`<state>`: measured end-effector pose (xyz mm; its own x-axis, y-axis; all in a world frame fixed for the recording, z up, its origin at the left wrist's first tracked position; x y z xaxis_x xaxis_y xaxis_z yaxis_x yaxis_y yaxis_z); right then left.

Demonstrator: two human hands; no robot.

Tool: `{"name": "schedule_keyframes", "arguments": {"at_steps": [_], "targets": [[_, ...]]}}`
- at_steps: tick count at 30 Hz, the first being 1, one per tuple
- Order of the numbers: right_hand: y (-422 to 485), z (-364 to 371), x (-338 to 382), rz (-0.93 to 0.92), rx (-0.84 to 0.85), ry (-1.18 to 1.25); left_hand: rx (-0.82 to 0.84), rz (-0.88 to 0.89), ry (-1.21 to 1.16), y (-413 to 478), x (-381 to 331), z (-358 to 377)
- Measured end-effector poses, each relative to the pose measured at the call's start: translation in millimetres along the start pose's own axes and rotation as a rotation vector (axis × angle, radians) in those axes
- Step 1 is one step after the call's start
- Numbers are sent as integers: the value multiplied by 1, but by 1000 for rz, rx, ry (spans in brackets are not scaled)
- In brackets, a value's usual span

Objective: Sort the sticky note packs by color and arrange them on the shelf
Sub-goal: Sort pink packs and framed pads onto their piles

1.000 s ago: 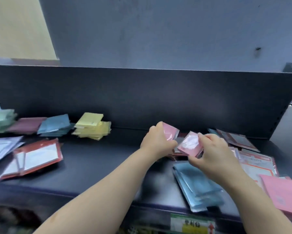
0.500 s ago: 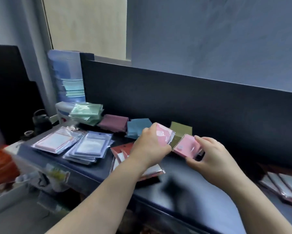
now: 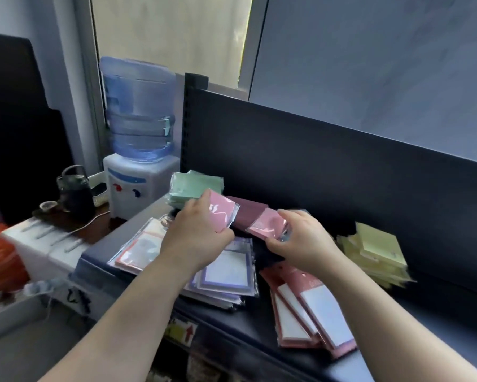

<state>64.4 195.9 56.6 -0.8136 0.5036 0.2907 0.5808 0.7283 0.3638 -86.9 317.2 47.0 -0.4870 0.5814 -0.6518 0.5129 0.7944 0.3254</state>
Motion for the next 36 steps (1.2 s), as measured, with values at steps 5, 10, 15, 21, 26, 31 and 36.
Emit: {"name": "schedule_keyframes", "arguments": {"at_steps": [5,10,15,21,26,31,36], "targets": [[36,24,15,13,25,-22,-10,10,60,26,4,-6],[41,33,6,62,45,-19,31,79,108,46,-15,10],[18,13,-18,77,-16,-83,110,152,165,55,-37,44],[-13,-22,-52,124,-44,-89,246,250,371,51,-60,86],[-52,-60,-90,197,-109,-74,291,446,338,15,-126,109],[-104,-100,-142,278,-171,-119,352,632,281,-41,-205,144],[-163,-141,-214,366,-216,-198,426,768,268,-102,-275,193]]}}
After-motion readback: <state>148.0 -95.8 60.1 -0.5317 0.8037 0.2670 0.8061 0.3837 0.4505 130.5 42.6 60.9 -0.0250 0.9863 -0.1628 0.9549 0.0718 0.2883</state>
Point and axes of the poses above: each hand's wrist, its own y-axis towards the middle knuckle, its own z-axis out of the palm, x = y × z, the point moved 9 cm from there along y, towards the middle knuckle, and after that the axes turned 9 degrees about -x, right-handed, at the moved point
